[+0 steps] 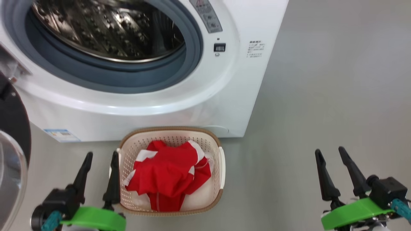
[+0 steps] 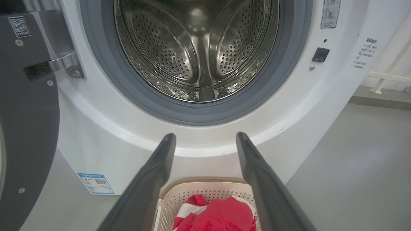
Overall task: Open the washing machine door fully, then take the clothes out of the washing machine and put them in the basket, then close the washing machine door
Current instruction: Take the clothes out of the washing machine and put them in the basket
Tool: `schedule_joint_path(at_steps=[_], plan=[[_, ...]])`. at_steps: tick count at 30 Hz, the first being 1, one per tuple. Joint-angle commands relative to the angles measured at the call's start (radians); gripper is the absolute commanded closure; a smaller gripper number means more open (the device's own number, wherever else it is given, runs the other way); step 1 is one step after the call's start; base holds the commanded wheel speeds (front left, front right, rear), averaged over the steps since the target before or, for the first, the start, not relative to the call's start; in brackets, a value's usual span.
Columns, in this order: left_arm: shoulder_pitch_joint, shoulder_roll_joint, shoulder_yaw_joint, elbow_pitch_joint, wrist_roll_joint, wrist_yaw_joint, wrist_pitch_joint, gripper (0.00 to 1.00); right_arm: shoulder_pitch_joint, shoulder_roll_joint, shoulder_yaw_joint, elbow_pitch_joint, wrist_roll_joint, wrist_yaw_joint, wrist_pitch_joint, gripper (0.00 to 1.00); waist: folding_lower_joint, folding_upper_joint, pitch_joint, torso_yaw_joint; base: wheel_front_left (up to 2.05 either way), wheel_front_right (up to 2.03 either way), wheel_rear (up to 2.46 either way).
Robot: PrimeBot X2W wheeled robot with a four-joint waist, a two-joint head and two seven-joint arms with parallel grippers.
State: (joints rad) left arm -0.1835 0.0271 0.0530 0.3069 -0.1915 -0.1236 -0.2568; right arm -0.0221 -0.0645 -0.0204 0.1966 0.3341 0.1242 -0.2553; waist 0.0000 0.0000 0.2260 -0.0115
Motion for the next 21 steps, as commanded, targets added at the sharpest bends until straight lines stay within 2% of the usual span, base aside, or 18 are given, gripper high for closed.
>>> schedule_joint_path(at_steps=[1, 11, 21], plan=[[0.029, 0.023, 0.039, -0.042, 0.006, 0.005, -0.005, 0.00, 0.015, -0.018, 0.021, -0.019, -0.003, 0.007, -0.006, 0.00, 0.0000, 0.0000, -0.050, -0.001, 0.00, 0.00, 0.00], [0.181, 0.023, 0.061, -0.144, -0.004, 0.010, -0.005, 0.00, 0.102, -0.024, 0.008, -0.022, -0.003, 0.007, -0.006, 0.00, 0.0000, 0.0000, -0.132, 0.003, 0.00, 0.00, 0.00], [0.277, 0.023, 0.083, -0.209, -0.004, 0.017, -0.005, 0.00, 0.154, -0.020, -0.014, -0.031, -0.008, 0.007, -0.006, 0.00, 0.0000, 0.0000, -0.159, 0.006, 0.00, 0.00, 0.00]])
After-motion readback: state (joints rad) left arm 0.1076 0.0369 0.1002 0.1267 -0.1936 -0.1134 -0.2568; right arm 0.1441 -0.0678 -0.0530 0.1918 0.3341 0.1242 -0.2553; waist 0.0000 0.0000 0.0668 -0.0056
